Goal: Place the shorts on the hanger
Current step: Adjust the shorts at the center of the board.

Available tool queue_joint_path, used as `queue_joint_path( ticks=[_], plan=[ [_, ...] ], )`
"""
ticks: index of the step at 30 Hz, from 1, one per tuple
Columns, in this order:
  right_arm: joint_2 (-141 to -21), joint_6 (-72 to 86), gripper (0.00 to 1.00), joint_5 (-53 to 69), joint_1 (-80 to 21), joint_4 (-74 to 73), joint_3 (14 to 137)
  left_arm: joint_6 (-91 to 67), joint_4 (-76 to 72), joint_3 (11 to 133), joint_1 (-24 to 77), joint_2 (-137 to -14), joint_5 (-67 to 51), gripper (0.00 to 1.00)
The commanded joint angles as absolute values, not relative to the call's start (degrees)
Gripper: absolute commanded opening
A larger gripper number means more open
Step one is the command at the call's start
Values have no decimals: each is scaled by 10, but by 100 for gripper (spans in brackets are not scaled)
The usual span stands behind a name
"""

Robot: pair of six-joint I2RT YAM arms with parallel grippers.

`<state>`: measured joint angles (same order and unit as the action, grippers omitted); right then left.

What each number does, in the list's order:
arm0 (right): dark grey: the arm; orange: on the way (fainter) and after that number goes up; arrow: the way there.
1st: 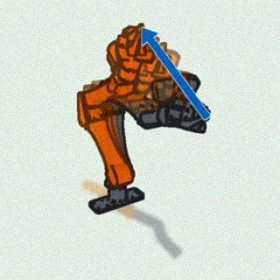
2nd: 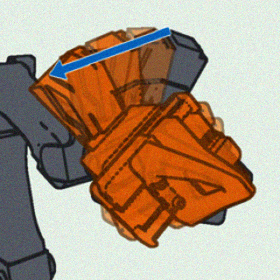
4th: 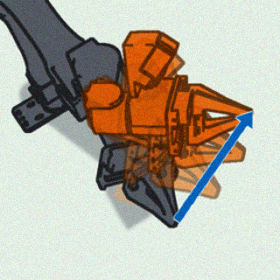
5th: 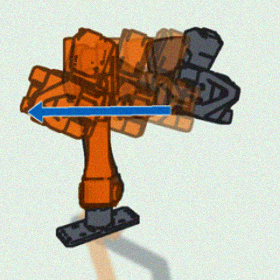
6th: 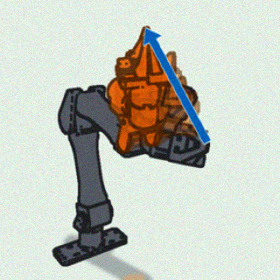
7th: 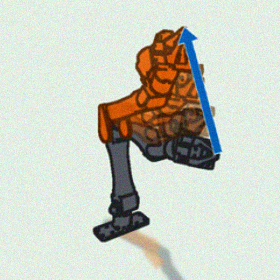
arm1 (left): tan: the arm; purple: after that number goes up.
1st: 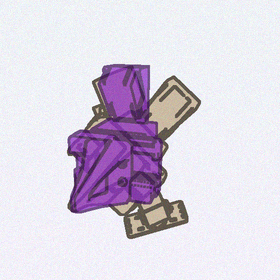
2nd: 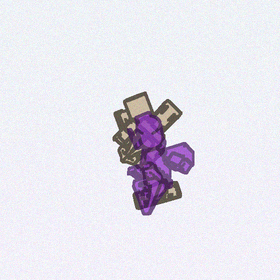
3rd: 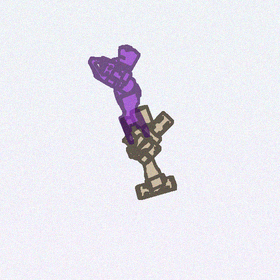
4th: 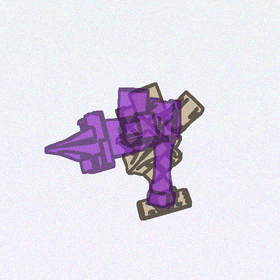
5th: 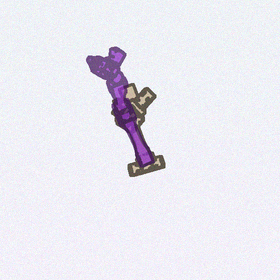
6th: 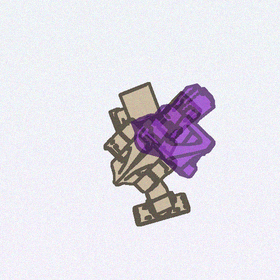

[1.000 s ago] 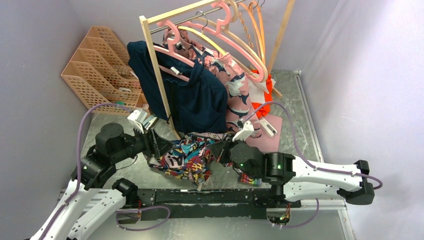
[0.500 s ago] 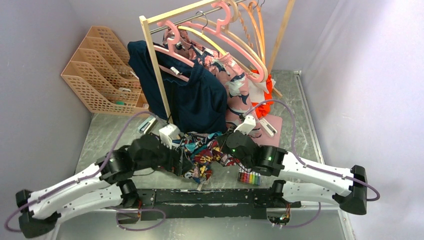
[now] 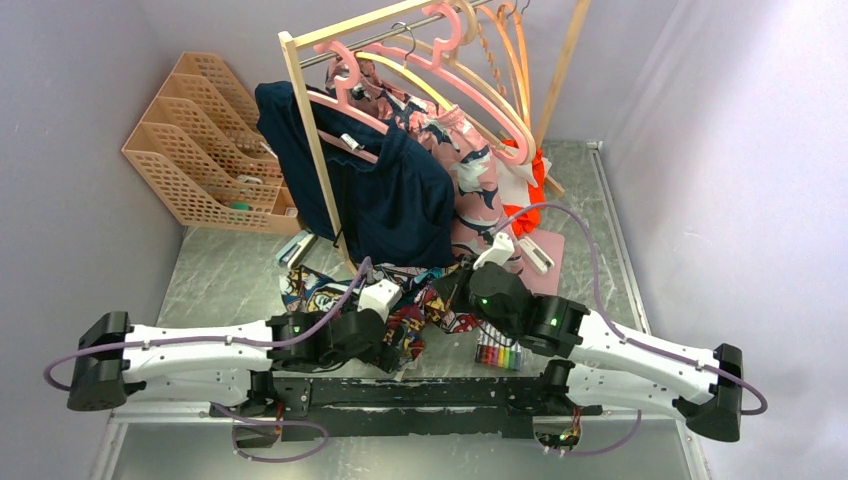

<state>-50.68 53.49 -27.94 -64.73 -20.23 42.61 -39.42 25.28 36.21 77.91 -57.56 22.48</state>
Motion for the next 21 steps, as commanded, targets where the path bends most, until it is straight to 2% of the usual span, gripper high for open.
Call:
queue_joint_path(
  ticks=[1,12,21],
  plan=[
    [-481,530,0,-233,-643,-170,413,-419,207,378,783,-619,309,99],
    [-476,552,0,-179,-642,-155,409,-496,202,374,794,-710,312,97],
    [-458,581,0,-218,-642,-145,389,-481,203,353,815,-618,291,99]
  ],
)
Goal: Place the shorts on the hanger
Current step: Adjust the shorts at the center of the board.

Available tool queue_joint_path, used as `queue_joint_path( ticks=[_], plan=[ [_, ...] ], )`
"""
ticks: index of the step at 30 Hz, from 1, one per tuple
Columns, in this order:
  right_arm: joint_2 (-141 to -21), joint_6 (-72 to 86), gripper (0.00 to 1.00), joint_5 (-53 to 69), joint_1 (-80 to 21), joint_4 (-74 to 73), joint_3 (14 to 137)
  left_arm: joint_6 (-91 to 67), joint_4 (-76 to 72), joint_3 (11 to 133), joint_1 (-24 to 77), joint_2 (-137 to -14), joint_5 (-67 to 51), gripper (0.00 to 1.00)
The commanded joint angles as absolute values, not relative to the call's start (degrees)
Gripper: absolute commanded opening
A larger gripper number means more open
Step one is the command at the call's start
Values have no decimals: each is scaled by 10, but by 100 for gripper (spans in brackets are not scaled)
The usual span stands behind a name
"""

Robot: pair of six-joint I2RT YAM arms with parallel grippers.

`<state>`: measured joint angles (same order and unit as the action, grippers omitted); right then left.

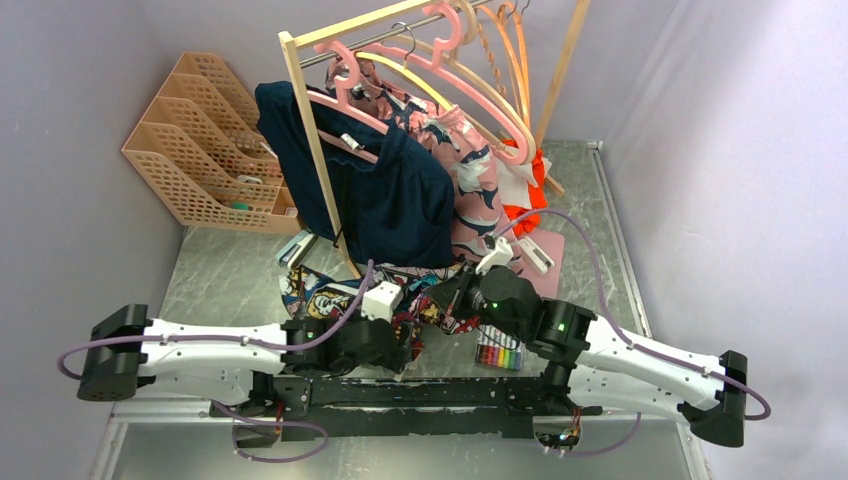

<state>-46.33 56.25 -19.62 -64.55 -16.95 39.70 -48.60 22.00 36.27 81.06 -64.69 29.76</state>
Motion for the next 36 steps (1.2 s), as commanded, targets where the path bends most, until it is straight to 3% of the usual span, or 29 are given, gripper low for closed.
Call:
queue_joint_path(
  ticks=[1,6,10,14,18,29,32,36],
  plan=[
    [-462,584,0,-219,-642,-141,389,-482,208,353,815,-622,284,99],
    [-479,599,0,-218,-642,-118,387,-511,237,359,823,-689,271,100],
    [-478,601,0,-217,-642,-114,389,-556,272,367,831,-734,294,90],
    [-471,591,0,-219,-642,-140,398,-610,345,376,834,-719,343,52],
    [-449,576,0,-228,-642,-184,398,-631,415,396,835,-615,399,9],
    [-459,485,2,-194,-642,-273,378,-621,587,539,834,-416,512,7],
    [-457,485,16,-167,-642,-234,334,-639,632,559,833,-401,542,7],
    [-462,466,48,-138,-642,-178,321,-609,641,592,833,-407,562,7]
  ],
)
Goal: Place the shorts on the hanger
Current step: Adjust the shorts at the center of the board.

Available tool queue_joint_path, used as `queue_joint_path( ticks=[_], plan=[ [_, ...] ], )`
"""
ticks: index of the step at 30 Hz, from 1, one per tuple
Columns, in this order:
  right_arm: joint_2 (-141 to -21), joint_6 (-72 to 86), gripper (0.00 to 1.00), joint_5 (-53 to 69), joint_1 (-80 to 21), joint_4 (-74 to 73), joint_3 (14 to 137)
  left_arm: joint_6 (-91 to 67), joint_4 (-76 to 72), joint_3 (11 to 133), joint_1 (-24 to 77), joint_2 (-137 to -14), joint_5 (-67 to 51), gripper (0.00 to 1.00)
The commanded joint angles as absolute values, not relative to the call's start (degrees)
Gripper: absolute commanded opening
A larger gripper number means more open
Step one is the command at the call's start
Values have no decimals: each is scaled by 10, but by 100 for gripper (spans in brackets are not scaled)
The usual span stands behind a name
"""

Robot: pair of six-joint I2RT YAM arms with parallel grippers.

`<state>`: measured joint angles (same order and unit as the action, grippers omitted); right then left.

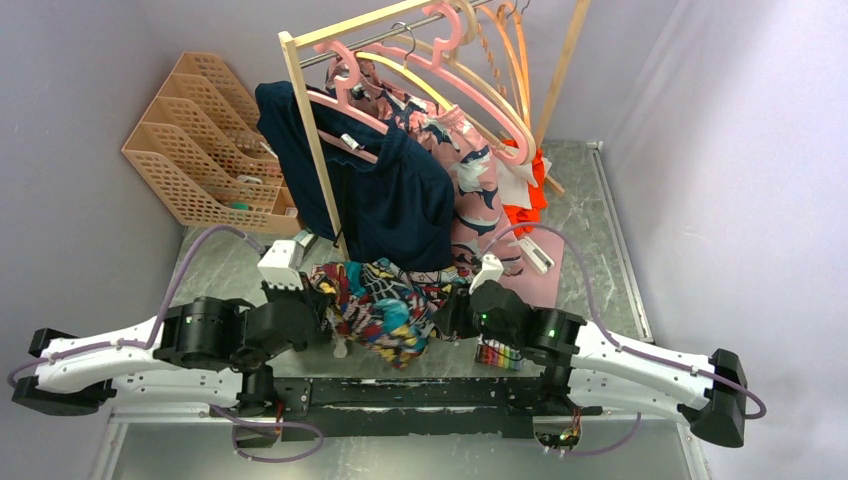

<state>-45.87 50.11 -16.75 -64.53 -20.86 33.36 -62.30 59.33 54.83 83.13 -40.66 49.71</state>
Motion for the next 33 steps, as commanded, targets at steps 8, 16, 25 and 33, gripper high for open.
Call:
queue_joint_path(
  ticks=[8,16,25,33],
  plan=[
    [-479,397,64,-117,-643,-190,353,-479,594,627,792,-495,524,7],
    [-467,400,65,-111,-643,-179,338,-335,391,537,595,-513,299,7],
    [-499,379,53,-142,-679,-186,394,-370,391,481,494,-470,227,7],
    [-647,352,56,-286,-839,-146,486,-385,400,418,403,-422,159,7]
  ],
)
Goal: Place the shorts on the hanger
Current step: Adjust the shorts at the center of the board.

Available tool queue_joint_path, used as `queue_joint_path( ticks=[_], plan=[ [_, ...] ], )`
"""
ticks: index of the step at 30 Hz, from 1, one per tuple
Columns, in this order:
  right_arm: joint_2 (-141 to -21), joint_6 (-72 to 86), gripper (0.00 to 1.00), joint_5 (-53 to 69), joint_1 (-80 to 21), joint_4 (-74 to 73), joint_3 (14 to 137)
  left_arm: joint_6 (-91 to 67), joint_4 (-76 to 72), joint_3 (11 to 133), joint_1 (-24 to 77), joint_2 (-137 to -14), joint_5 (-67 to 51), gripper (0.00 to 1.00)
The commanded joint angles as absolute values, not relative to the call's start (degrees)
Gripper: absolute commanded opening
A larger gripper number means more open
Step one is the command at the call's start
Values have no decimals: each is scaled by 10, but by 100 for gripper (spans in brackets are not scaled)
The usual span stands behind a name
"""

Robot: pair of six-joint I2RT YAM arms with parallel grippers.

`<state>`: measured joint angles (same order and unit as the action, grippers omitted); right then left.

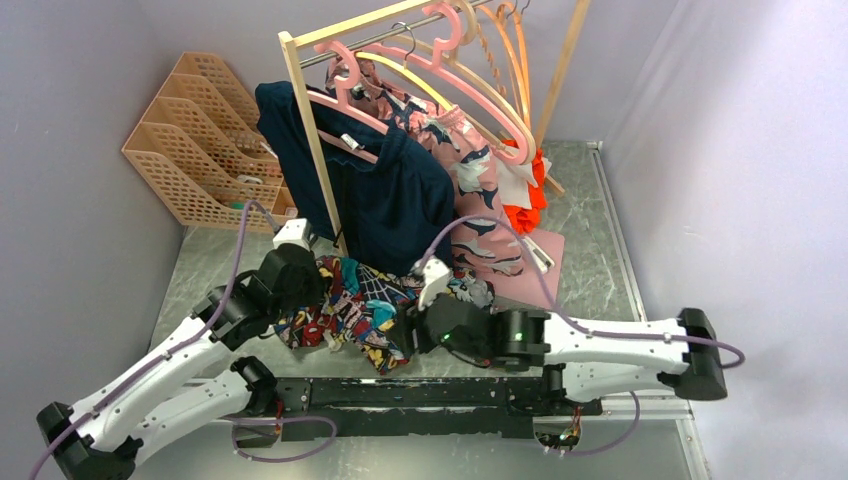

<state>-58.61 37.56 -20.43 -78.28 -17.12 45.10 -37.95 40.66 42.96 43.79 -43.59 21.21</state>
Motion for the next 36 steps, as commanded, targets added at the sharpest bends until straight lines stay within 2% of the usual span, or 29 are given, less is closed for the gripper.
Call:
queue_joint_path(
  ticks=[1,13,19,27,29,33,36],
  plan=[
    [-660,350,56,-295,-852,-143,494,-384,399,417,400,-422,154,7],
    [-729,409,57,-302,-902,-70,442,-378,382,419,330,-420,96,7],
    [-817,400,57,-293,-903,-87,490,-370,398,438,330,-415,103,7],
    [-900,454,75,-359,-903,-192,529,-368,412,435,330,-391,111,7],
    [-920,464,76,-362,-903,-211,542,-369,410,432,330,-389,109,7],
    [-962,502,75,-393,-905,-271,571,-367,406,434,330,-392,105,7],
    [-982,531,66,-422,-905,-306,597,-366,405,438,330,-391,101,7]
  ],
)
